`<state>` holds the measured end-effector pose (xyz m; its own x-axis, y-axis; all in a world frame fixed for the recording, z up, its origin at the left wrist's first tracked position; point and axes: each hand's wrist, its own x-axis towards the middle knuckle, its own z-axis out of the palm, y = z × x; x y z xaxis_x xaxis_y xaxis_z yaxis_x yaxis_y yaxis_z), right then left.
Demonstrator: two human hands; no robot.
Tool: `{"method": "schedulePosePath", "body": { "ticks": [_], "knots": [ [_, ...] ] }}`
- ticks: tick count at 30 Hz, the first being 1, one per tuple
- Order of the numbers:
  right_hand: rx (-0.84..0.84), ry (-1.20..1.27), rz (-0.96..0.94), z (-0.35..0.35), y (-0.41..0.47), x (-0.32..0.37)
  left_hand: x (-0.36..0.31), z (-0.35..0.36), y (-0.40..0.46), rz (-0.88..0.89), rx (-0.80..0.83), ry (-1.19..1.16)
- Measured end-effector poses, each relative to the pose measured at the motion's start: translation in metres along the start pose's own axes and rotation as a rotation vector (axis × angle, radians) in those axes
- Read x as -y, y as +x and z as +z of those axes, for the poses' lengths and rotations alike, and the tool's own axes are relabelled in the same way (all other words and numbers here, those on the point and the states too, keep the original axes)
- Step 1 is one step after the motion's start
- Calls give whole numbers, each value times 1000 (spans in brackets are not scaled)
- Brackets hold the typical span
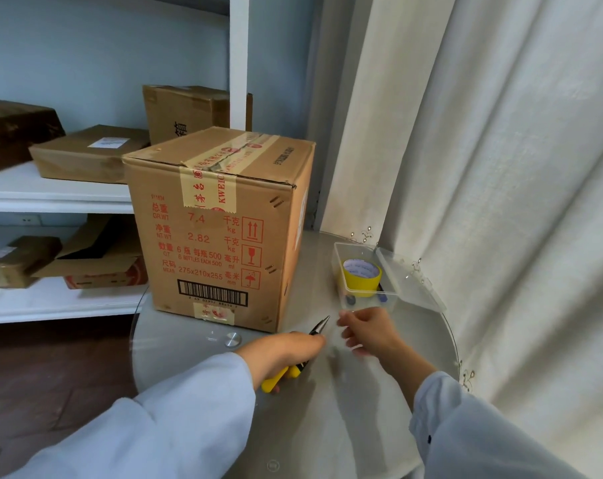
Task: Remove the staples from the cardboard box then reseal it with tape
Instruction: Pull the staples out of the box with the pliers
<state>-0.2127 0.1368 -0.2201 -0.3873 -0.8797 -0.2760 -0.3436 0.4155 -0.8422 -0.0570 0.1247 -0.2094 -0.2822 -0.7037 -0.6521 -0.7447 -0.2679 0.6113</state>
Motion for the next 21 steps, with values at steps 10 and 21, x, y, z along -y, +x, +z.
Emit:
{"method": "schedulePosePath", "body": {
  "ticks": [10,21],
  "knots": [
    [162,-126,150,14,-11,18,1,9,-12,272,26,50],
    [-54,-392,75,-5,5,-12,13,-42,-21,400,-218,114]
  ]
}}
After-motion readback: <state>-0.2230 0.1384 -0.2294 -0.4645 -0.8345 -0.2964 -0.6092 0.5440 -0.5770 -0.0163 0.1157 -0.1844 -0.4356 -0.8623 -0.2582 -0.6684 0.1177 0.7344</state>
